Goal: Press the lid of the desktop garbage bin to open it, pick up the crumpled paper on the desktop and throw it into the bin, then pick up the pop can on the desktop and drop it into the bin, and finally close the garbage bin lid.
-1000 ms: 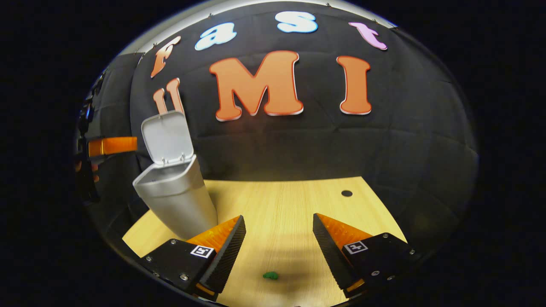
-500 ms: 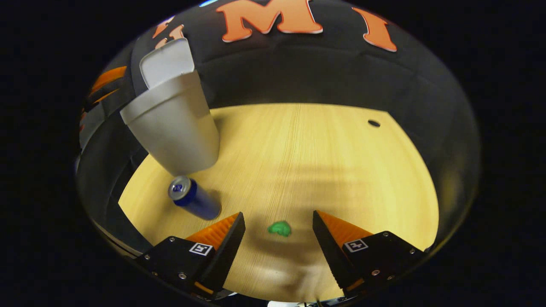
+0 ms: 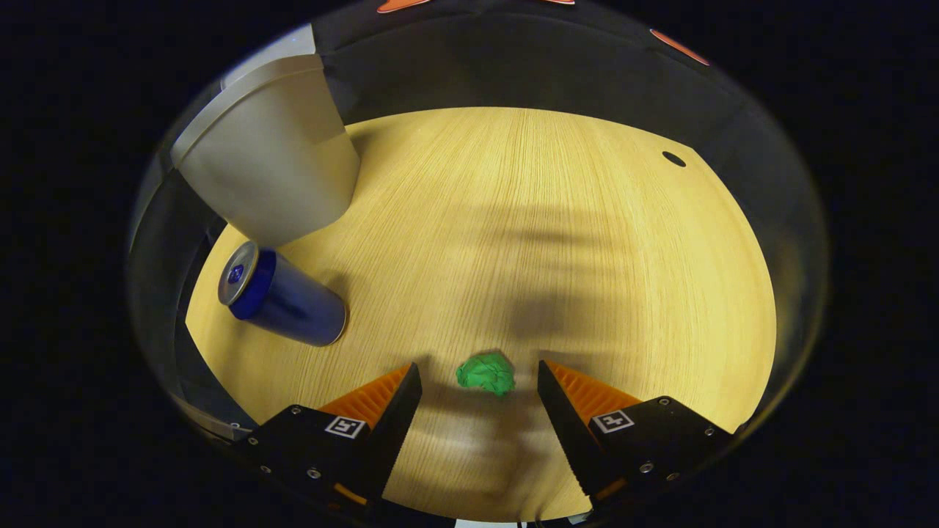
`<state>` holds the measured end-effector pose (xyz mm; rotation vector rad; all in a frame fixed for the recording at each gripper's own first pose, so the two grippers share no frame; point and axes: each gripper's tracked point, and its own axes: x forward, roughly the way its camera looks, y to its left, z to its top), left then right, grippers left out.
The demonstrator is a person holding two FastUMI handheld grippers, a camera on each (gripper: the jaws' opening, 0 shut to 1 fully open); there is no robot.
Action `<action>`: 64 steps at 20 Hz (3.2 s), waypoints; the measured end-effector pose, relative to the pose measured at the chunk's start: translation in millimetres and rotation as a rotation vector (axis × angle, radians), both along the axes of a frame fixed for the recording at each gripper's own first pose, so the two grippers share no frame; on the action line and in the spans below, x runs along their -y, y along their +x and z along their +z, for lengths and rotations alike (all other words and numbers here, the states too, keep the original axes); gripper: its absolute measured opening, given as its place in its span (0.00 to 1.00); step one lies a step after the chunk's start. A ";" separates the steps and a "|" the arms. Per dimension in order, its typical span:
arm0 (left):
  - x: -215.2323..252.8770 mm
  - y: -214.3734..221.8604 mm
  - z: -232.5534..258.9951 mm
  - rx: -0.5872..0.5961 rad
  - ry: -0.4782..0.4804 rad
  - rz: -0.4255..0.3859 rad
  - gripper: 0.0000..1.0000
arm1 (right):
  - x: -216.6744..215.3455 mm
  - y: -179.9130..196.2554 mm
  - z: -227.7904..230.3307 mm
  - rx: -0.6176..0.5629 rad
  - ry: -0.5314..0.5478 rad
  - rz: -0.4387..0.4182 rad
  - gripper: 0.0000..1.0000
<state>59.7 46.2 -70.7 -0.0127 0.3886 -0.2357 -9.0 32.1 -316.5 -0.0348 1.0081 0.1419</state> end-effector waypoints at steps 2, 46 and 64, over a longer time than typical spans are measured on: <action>-6.3 0.8 -6.1 -0.016 0.000 0.018 0.95 | -4.5 3.3 -3.5 0.001 0.003 0.003 0.94; 4.5 -21.2 14.6 0.037 -0.016 -0.019 0.95 | -110.7 105.2 434.1 0.695 0.195 0.278 0.04; -65.6 -50.8 -14.7 -0.008 -0.014 0.087 0.95 | -274.6 203.7 380.3 0.588 0.133 0.454 0.04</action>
